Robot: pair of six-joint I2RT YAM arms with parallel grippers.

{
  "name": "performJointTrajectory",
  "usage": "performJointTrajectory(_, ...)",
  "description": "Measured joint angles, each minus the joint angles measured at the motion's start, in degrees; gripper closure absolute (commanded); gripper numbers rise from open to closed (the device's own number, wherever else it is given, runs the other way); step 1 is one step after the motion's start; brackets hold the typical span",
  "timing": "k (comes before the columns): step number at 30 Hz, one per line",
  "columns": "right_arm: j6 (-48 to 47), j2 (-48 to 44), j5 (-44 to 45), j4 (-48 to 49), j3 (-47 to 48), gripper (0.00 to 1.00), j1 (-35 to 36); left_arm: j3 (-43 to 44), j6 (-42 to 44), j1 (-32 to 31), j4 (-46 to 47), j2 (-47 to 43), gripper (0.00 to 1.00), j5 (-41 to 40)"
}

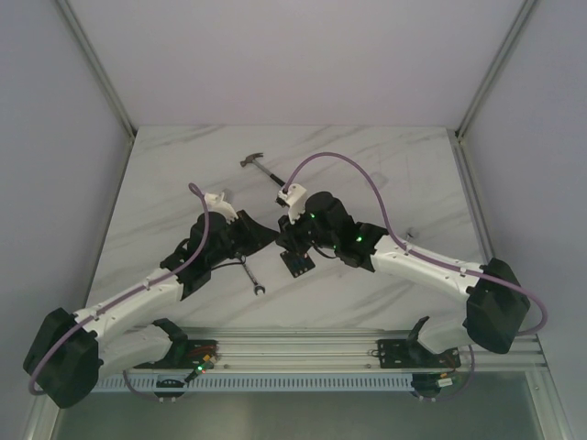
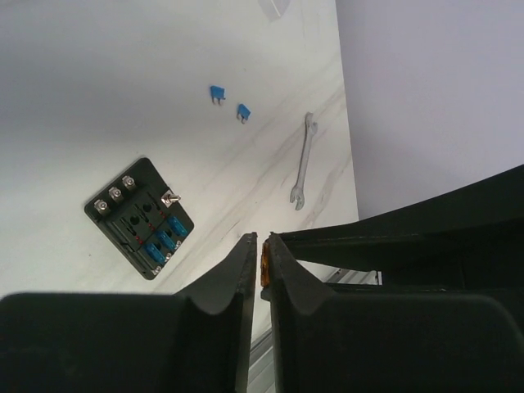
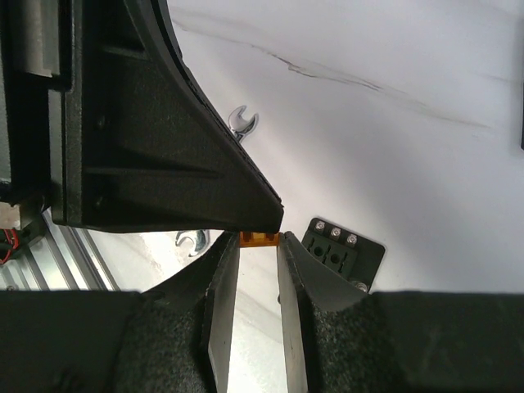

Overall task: Snap on the fuse box
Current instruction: Pick up the fuse from the center of the board.

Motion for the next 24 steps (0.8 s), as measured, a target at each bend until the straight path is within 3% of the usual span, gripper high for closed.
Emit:
performJointTrajectory(6,0.74,0.00,0.04,0.61,-0.17,0.80,0.04,-0.04,-0.07,-0.15,0.00,-0.66,0.91,-0.31)
performJointTrajectory(16,3.23,-3.52,1.40,4.13,-3.48,0.57,0.22,-0.85,-1.29,-0.50,0.33,-3.04,0.96,-1.57)
performJointTrajectory(24,14.71,-12.57,3.96,14.75,-13.18,0.53,0.09,-4.33,-4.74,-0.50,0.63,-9.60,0.97,-6.32)
